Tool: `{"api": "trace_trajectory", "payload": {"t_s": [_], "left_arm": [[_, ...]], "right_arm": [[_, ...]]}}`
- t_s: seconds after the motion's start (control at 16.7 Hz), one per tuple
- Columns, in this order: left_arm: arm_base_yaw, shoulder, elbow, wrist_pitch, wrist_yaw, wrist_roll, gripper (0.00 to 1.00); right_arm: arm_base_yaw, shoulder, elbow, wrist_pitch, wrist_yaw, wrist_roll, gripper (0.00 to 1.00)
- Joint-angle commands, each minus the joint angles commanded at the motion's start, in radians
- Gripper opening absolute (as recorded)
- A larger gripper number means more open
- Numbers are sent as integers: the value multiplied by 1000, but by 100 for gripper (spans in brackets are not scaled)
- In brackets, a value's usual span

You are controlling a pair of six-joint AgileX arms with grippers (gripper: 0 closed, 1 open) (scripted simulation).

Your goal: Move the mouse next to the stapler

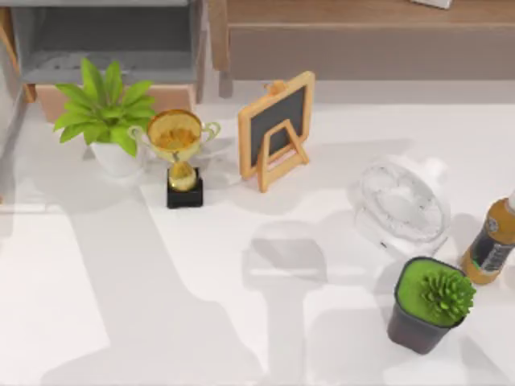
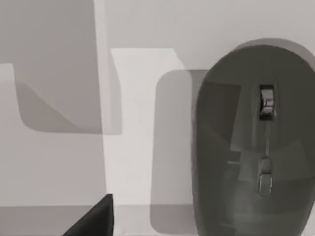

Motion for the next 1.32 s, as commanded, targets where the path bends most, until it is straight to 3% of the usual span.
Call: {"api": "trace_trajectory", "payload": {"t_s": [0.78,1.02,1.32], "left_arm": [[108,-325,-51,-278,8,108,100],[77,-284,-60,-220,5,80,100],[16,-94,-89,-2,4,19,100]], "right_arm": [[0,0,0,0,0,0,100],[0,0,0,0,0,0,100],[0,0,0,0,0,0,100]]}}
